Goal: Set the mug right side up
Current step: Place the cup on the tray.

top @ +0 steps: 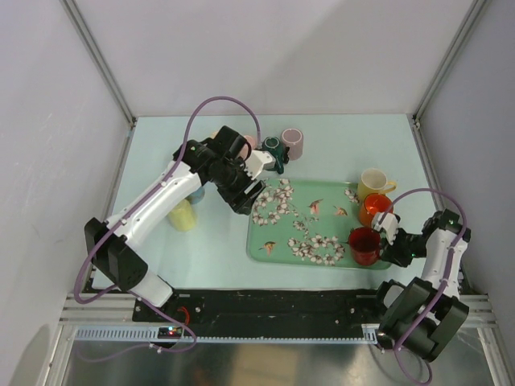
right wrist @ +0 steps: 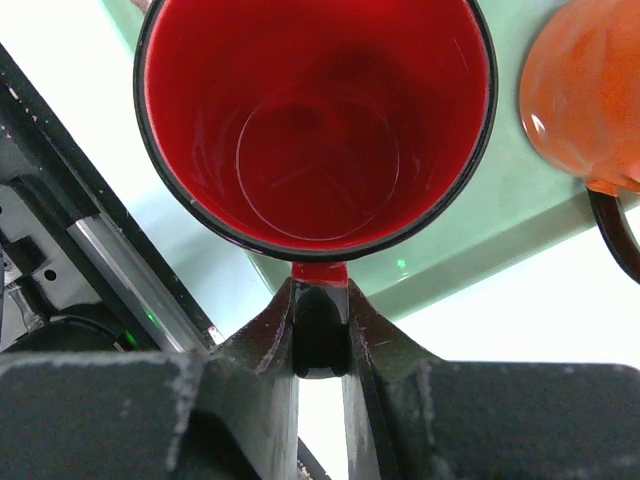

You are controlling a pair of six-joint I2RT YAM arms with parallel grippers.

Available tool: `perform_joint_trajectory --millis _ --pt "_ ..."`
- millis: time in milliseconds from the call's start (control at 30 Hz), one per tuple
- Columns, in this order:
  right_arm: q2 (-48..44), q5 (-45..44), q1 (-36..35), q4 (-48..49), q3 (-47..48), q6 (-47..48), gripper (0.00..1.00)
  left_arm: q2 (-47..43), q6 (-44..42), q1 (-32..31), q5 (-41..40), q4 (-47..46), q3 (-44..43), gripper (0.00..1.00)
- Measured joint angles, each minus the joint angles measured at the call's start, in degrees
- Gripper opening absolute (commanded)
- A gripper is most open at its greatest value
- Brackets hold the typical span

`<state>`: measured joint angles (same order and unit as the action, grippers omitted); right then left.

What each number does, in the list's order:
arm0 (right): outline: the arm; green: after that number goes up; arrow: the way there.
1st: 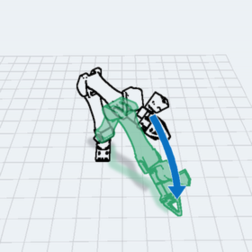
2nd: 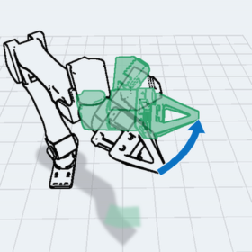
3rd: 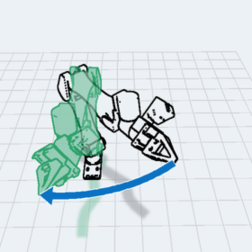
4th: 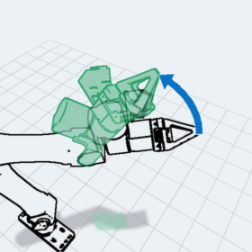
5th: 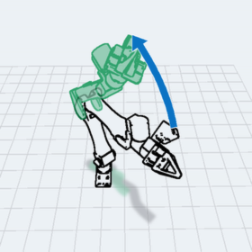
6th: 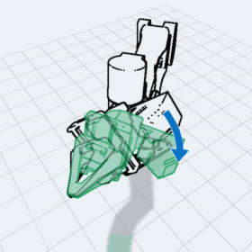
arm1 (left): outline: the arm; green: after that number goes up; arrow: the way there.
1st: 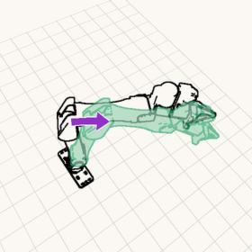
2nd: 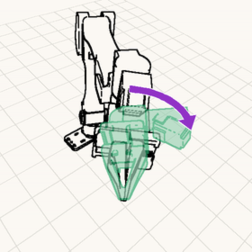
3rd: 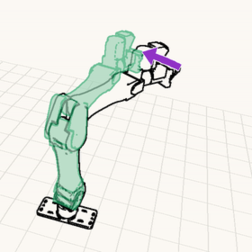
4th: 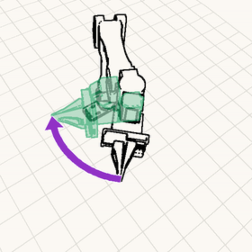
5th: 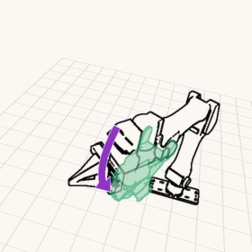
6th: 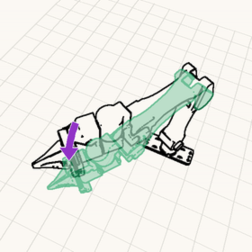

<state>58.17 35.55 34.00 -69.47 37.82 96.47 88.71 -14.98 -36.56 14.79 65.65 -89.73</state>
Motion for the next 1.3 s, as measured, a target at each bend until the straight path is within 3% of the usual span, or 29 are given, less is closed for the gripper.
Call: perform_joint_trajectory --millis 900,1167,1300 --pt "7.8 0.4 8.2 3.8 1.5 5.4 0.16 -0.3 0.0 0.0 0.8 0.0 0.2 0.73" --pt "10.3 -3.4 8.9 6.4 2.7 5.9 0.37 -0.3 0.0 0.0 1.1 0.0 0.2 0.73" --pt "10.6 -6.3 9.0 8.7 2.7 6.1 0.42 -0.3 0.0 0.0 1.1 0.0 0.2 0.73"
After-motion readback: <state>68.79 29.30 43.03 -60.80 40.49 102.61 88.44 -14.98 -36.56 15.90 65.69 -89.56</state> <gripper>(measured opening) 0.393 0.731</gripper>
